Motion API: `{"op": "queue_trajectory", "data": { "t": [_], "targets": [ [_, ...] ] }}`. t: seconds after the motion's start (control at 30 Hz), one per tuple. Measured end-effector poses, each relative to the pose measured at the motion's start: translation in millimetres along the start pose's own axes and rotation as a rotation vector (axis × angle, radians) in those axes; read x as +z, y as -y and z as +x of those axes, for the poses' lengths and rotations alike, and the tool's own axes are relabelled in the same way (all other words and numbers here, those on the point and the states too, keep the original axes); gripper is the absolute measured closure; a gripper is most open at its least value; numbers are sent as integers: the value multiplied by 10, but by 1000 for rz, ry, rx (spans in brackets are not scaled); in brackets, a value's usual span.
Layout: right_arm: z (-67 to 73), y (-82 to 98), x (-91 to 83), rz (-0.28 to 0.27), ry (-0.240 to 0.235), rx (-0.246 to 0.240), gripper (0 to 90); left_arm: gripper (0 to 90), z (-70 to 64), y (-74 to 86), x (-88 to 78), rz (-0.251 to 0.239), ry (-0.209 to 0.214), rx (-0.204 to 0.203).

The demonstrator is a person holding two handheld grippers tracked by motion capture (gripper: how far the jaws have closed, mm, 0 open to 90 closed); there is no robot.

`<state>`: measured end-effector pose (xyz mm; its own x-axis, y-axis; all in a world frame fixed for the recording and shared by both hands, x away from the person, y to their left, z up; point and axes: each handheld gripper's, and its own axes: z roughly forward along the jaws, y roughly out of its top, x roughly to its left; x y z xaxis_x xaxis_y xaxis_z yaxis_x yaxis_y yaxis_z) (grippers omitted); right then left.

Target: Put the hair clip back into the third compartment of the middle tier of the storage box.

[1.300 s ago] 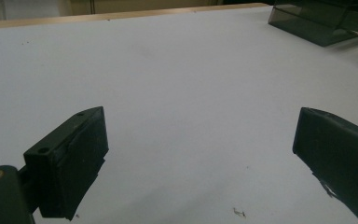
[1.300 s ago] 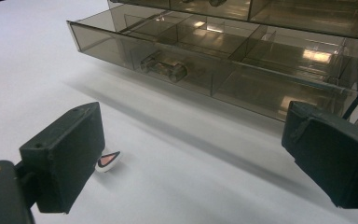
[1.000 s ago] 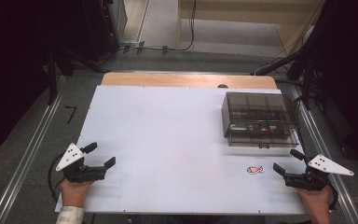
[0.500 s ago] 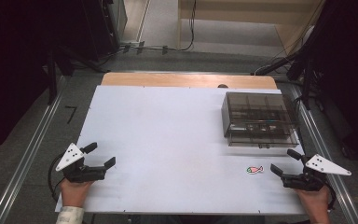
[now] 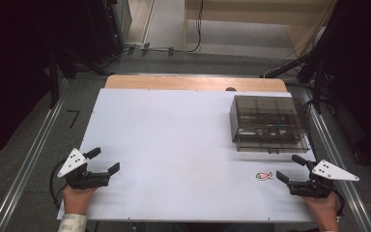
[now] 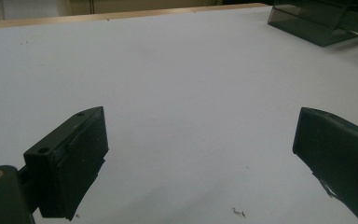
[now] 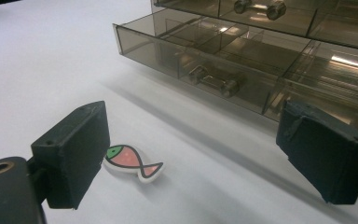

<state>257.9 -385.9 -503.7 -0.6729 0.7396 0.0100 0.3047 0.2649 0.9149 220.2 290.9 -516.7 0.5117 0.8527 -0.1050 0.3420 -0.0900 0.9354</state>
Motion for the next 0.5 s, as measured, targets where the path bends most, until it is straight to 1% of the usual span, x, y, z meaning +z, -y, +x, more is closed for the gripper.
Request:
{"op": "queue_trajectory", "data": {
  "t": [0.1,0.27,0.37,0.5],
  "targets": [
    [5,-5,8,-3,-15,2,82,38,0,0,0,0,0,0],
    [37,-17,27,9,-19,-8,84,38,1,0,1,-1,1,0],
    [57,-19,45,17,-20,-22,113,38,1,0,1,-1,2,-1],
    [82,-20,62,24,-37,-34,142,38,1,0,1,-2,2,0]
  ]
}}
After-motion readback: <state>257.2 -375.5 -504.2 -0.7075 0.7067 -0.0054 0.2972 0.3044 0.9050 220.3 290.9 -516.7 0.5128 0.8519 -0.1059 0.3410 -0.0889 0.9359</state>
